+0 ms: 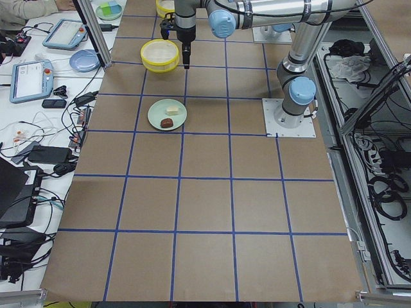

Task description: Stack buns with steamer

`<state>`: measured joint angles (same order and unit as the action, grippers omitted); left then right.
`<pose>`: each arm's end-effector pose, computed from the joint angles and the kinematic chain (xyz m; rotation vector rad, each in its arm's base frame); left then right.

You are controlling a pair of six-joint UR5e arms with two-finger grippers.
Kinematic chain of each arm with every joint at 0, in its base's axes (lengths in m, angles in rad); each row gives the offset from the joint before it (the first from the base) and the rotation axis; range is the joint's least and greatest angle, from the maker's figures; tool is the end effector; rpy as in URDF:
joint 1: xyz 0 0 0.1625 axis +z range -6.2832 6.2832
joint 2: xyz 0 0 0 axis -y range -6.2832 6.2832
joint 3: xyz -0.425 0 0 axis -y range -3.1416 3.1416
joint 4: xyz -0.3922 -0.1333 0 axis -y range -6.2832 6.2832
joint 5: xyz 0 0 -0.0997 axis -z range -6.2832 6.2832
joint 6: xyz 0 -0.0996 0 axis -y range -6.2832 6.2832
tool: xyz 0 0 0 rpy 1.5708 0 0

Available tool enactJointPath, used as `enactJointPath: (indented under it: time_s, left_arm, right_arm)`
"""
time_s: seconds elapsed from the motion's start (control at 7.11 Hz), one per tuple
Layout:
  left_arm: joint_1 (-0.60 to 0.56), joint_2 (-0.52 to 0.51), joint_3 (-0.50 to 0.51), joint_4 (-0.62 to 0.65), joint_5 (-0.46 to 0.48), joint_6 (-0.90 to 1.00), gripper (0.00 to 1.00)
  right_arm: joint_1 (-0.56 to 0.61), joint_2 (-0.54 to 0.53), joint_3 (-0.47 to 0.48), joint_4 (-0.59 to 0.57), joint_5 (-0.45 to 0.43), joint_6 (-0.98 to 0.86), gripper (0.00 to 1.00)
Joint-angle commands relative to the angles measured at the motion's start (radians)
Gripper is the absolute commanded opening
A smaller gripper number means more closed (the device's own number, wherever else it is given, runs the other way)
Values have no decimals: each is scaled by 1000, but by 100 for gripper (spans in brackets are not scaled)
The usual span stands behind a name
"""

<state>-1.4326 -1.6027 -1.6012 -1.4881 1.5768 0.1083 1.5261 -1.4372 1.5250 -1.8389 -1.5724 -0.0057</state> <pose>-0.0616 -0.5202 0.4653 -0.0469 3.1326 -0.0305 0.1078 -0.5686 0.4692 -0.0611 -3.1221 0.2821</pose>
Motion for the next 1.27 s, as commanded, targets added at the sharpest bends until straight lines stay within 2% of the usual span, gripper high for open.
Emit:
enactJointPath:
  time_s: [0.0, 0.14, 0.28, 0.42, 0.56, 0.84, 1.12]
  left_arm:
    - [7, -32, -5, 2, 12, 11, 100]
    - [23, -72, -20, 50, 8, 4, 100]
    - [24, -127, -37, 183, 8, 4, 100]
    - [34, -169, -40, 253, 11, -1, 100]
    - [56, -204, -40, 262, 5, 5, 100]
    - [80, -293, -42, 264, -4, 4, 100]
    - [80, -389, -43, 302, -87, -9, 100]
  right_arm:
    - [-194, 49, -5, -25, 8, -125, 100]
    - [-275, 76, -9, -35, 6, -193, 100]
    - [-359, 118, -34, -92, 8, -338, 100]
    - [-444, 191, -49, -183, 11, -473, 99]
    - [-490, 257, -89, -280, 14, -543, 100]
    - [-549, 364, -134, -290, 12, -658, 99]
    - [-555, 455, -134, -305, 12, -669, 96]
